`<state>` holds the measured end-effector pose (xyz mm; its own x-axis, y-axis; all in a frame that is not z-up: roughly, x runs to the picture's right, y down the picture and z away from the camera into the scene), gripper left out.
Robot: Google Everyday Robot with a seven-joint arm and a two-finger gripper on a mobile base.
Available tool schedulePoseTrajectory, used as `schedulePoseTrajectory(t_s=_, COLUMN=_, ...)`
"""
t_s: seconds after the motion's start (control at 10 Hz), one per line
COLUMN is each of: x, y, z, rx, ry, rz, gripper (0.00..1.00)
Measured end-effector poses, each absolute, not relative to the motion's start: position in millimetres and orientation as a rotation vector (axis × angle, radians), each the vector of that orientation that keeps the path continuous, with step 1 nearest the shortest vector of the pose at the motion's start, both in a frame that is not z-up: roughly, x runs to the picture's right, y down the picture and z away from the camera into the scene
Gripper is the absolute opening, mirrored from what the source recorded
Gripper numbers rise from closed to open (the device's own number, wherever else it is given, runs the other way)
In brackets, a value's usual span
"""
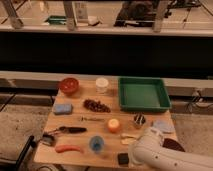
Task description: Place eraser in purple bowl
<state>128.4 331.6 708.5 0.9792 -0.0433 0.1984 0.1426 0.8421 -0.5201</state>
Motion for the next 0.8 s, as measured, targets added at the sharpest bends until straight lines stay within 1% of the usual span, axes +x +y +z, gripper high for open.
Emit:
schedulePoseTrajectory(t_s=0.5, x=150, y=261, z=631, rx=-0.424, ry=-0.187, rz=-0.105, gripper=0.0)
schedulePoseTrajectory(t_s=0.7, x=168, y=243, z=616, rx=-0.386, ry=-0.177, rz=-0.088, gripper=0.0)
schedulePoseTrajectory(t_s=0.8, x=185, y=236, z=615, rx=-0.374, ry=-0.165, rz=-0.074, gripper=0.0)
